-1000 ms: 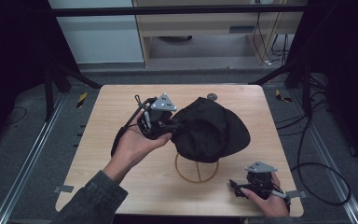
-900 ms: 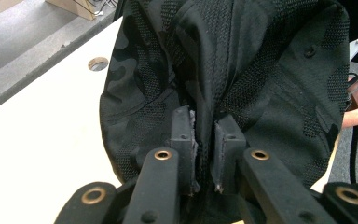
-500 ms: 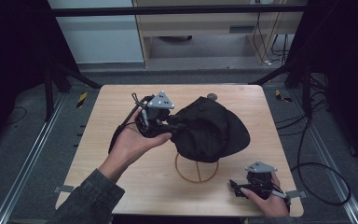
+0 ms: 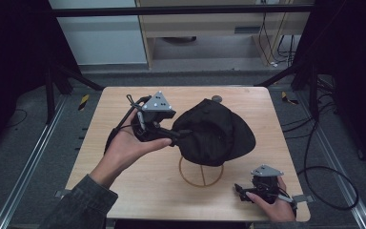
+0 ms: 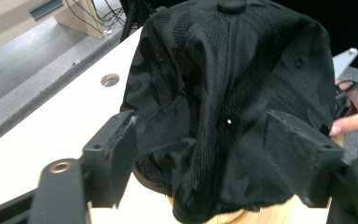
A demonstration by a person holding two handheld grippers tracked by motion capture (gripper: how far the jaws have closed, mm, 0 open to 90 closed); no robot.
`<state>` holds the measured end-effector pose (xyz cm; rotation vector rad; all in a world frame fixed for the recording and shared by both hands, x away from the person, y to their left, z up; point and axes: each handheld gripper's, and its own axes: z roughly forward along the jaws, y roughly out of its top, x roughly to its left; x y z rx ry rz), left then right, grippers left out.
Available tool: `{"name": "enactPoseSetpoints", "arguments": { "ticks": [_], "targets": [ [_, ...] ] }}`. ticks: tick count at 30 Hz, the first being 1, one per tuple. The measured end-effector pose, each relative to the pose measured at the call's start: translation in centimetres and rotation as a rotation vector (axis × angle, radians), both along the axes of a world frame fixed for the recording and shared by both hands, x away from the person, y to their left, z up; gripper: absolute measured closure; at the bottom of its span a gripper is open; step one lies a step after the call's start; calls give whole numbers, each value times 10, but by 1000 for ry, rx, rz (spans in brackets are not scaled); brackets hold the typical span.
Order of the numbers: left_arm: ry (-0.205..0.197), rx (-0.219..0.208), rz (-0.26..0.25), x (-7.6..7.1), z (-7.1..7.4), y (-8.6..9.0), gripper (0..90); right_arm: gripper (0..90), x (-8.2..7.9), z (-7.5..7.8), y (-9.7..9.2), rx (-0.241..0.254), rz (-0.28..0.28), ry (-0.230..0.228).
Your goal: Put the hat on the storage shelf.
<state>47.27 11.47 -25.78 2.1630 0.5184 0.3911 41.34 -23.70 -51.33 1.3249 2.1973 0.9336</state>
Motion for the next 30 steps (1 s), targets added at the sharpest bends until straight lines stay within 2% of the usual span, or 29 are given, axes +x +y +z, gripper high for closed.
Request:
{"name": "enactPoseSetpoints", "arguments": {
  "ticks": [4, 9, 16, 20, 30],
  "targets": [
    [-5, 3, -5, 0, 0, 7, 157, 6, 0, 0, 0, 0, 0, 0],
    [-9, -12, -7, -2, -3, 17, 102, 6, 0, 0, 0, -1, 0, -2],
    [-19, -41, -10, -7, -6, 32, 76, 6, 0, 0, 0, -1, 0, -2],
    [-11, -53, 5, -8, -7, 42, 67, 6, 0, 0, 0, 2, 0, -1],
    [10, -45, 33, -8, -21, 70, 62, 6, 0, 0, 0, 1, 0, -1]
  ]
}}
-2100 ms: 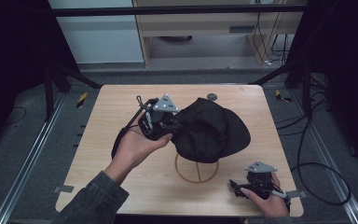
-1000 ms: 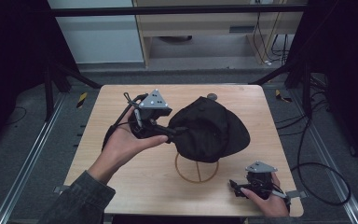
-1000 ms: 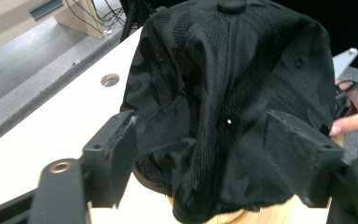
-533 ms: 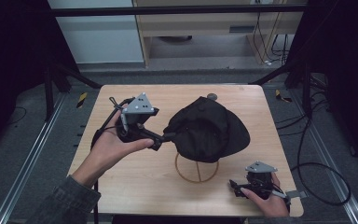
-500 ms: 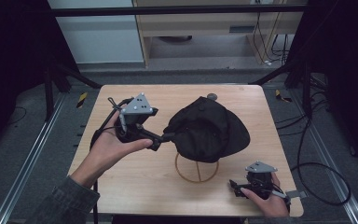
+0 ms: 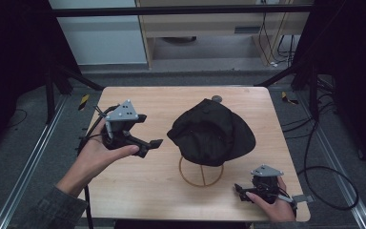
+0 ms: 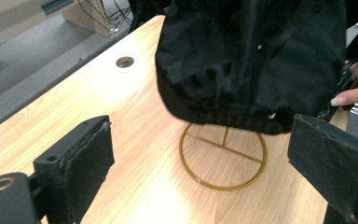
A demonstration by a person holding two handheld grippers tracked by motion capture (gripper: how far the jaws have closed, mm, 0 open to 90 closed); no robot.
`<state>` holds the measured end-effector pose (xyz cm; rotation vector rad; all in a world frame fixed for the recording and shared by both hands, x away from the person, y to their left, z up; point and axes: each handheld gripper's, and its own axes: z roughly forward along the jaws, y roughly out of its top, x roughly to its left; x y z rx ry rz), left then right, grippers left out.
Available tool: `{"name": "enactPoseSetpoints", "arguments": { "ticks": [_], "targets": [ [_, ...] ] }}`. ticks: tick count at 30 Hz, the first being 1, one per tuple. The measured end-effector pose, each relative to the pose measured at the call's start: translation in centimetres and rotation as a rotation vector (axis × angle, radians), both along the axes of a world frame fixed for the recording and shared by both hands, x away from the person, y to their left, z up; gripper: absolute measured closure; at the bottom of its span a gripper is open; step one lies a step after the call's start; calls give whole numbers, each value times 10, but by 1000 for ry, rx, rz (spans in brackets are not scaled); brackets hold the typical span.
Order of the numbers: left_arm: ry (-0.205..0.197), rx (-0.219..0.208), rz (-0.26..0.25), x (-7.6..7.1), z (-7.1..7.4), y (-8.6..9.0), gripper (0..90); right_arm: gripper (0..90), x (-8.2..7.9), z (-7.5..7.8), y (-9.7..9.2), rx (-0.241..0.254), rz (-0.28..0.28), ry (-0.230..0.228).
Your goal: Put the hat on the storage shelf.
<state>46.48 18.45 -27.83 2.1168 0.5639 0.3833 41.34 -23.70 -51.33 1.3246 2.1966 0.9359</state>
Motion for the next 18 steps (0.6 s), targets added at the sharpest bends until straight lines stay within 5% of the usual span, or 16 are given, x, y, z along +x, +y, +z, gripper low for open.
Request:
{"name": "enactPoseSetpoints", "arguments": {
  "ticks": [18],
  "targets": [
    [26, 25, 58, 9, -20, 26, 59, 6, 0, 0, 0, 0, 0, 0]
  ]
}}
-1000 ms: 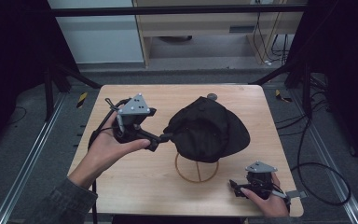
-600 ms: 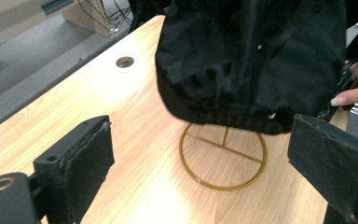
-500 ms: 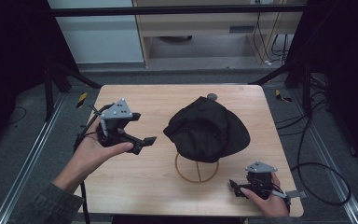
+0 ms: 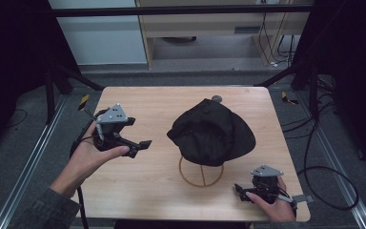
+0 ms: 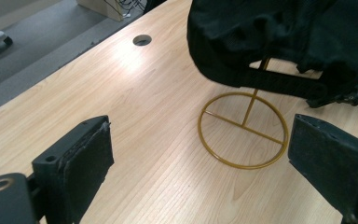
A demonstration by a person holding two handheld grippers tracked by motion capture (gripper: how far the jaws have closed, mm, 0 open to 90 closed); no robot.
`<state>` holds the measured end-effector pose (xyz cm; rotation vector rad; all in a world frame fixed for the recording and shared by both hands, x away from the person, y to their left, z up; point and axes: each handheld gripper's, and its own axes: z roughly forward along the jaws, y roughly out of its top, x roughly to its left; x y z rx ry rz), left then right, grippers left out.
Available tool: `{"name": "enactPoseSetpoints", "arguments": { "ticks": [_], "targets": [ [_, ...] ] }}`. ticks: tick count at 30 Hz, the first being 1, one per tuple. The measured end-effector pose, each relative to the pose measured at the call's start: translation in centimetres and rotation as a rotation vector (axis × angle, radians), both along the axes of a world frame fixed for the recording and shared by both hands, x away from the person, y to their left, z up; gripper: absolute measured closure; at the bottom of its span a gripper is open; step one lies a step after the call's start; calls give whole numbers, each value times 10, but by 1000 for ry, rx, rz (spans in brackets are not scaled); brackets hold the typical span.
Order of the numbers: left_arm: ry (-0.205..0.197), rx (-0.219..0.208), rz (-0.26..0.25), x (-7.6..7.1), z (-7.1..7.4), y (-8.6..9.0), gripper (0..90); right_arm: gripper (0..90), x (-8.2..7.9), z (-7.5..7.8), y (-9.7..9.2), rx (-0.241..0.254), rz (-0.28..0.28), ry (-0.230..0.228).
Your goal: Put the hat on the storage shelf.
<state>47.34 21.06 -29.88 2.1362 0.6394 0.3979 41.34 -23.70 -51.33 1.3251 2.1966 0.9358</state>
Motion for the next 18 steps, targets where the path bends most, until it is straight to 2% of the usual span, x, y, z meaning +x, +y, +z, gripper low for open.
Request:
{"name": "enactPoseSetpoints", "arguments": {
  "ticks": [18],
  "targets": [
    [46, 58, 44, 11, -35, 13, 57, 6, 0, 0, 0, 0, 0, 0]
  ]
}}
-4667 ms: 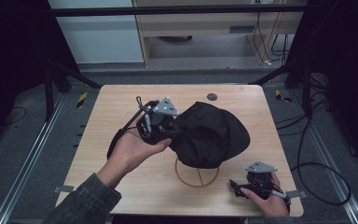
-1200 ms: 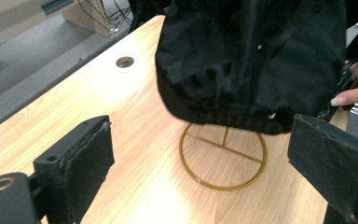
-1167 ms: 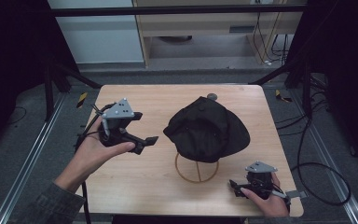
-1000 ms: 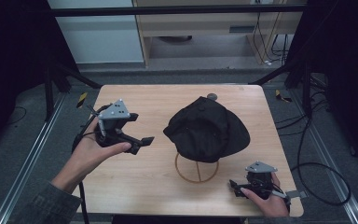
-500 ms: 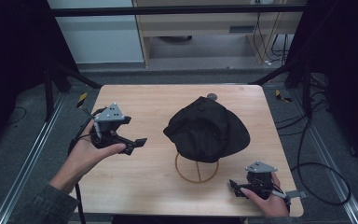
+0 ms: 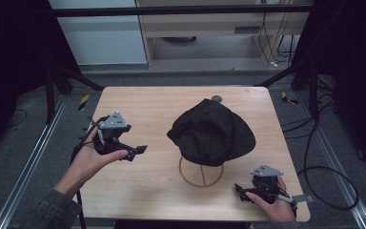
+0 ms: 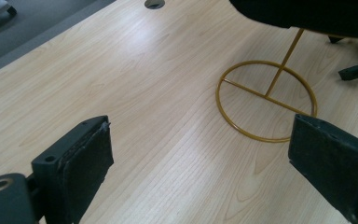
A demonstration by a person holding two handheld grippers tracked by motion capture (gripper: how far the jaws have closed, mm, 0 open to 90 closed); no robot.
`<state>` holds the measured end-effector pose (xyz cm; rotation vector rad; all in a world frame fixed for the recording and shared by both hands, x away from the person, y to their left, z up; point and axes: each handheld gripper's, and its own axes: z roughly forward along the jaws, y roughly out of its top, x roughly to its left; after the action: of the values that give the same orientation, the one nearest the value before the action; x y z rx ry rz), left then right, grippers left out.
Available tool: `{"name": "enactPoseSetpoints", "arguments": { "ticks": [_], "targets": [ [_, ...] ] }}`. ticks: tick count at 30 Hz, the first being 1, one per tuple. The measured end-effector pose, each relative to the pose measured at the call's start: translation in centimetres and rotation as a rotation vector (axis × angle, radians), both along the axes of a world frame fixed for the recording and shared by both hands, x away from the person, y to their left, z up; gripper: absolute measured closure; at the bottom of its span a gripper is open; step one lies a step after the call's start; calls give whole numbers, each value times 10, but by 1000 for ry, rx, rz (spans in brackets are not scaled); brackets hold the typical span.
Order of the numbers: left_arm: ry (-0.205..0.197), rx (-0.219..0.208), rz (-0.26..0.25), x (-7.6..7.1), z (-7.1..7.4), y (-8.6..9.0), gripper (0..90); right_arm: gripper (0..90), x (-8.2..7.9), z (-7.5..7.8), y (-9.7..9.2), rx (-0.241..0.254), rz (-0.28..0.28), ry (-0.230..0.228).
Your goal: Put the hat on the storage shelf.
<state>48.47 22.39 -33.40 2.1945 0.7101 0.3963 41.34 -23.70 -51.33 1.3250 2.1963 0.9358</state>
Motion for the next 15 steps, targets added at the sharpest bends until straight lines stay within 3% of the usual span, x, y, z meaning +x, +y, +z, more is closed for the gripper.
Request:
{"name": "enactPoseSetpoints", "arguments": {
  "ticks": [15],
  "targets": [
    [35, 46, 18, 6, -31, 2, 56, 6, 0, 0, 0, 0, 0, 0]
  ]
}}
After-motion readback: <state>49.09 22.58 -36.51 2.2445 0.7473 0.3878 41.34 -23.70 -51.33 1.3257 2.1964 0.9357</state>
